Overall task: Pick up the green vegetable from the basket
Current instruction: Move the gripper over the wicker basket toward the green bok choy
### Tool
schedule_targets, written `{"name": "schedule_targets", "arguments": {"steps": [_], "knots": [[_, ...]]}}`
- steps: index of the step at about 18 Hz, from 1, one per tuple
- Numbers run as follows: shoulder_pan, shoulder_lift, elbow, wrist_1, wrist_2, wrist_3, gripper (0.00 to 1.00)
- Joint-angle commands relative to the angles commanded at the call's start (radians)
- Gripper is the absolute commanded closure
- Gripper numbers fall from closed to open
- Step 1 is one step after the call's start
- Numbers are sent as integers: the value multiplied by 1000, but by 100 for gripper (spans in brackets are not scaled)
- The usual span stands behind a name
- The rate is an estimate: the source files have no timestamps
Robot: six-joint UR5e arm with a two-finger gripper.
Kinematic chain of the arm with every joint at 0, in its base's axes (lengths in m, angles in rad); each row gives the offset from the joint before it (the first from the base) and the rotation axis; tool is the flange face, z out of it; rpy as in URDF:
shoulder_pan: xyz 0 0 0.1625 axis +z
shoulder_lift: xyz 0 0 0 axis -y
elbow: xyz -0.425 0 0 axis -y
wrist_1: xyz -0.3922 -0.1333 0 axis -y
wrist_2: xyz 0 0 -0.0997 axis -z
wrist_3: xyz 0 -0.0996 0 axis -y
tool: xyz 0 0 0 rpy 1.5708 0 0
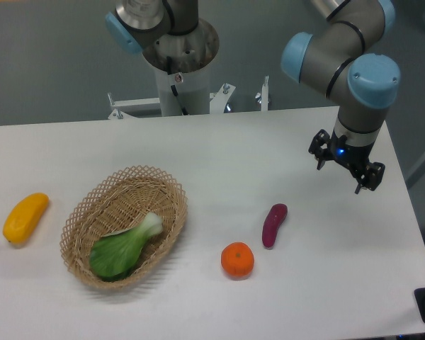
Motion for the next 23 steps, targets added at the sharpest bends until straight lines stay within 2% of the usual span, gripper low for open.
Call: {"name": "schedule_targets", "arguments": {"steps": [6, 10, 15, 19, 23], "knots": [[-5, 3, -6, 2, -2, -8, 0], [-37, 3, -8, 2, -2, -34, 0], [-109, 0, -3, 6, -5, -156, 0], [-169, -5, -3, 14, -34, -305, 0], [-242, -2, -8, 46, -63, -380, 0]]}}
